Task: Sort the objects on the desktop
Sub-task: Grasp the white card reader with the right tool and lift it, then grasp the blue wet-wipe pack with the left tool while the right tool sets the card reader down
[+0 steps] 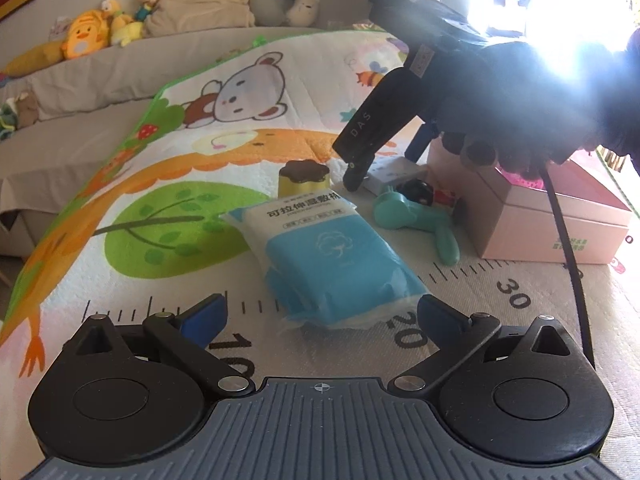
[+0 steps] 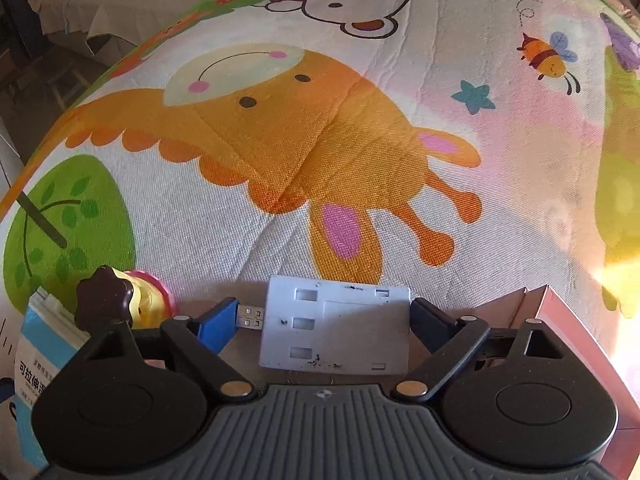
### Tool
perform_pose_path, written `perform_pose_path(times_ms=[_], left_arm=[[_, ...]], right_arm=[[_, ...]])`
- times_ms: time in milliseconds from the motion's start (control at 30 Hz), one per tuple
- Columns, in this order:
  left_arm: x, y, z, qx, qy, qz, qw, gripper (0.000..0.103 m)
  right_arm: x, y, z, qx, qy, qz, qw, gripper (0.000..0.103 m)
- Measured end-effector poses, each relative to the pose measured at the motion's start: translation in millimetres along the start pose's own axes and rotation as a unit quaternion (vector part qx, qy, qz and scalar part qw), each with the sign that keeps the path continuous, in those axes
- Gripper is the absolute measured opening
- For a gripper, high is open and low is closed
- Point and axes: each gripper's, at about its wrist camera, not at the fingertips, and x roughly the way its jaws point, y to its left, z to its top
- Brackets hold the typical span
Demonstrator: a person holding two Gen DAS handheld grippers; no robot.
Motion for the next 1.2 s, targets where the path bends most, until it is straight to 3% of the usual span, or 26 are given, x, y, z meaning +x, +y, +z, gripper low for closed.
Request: perform_pose_path(times_ms=[167, 300, 467, 600, 700, 767, 933, 1200], left_arm=[[0, 1, -1, -0.003, -0.002, 0.0, 1.0, 0.103], [-2, 2, -1, -0.004, -0.005, -0.001, 1.0, 0.103], [-1, 1, -1, -0.005, -0.004, 0.001, 1.0, 0.103], [0, 0, 0, -0.003, -0.002, 0.006, 1.0, 0.103], [-1, -1, 3, -0.001, -0.001, 0.014, 0.9999, 0.103], [-4, -5, 7, 0.006, -0.009, 0.019, 0.9998, 0.103], [1, -19, 28, 0.012, 0.0, 0.015, 0.9998, 0.103], [34, -23, 34, 0.001, 0.053, 0.052, 0.9973, 0.101]], right_arm=[[-17, 2, -11, 0.007, -0.032, 0.008, 0.999, 0.091], [-65, 0, -32, 0.032, -0.093, 0.046, 0.994, 0.091], [-141, 5, -92, 0.032, -0.162, 0.097, 0.982, 0.091], [-172, 17, -154, 0.014, -0.176, 0.091, 0.98, 0.091], [-174, 38, -202, -0.028, -0.186, 0.009, 0.982, 0.091], [-167, 47, -233, -0.041, -0.177, -0.015, 0.983, 0.091], [-136, 39, -272, 0.015, -0.145, -0.015, 0.989, 0.091], [-131, 22, -293, 0.095, -0.172, 0.003, 0.98, 0.098]])
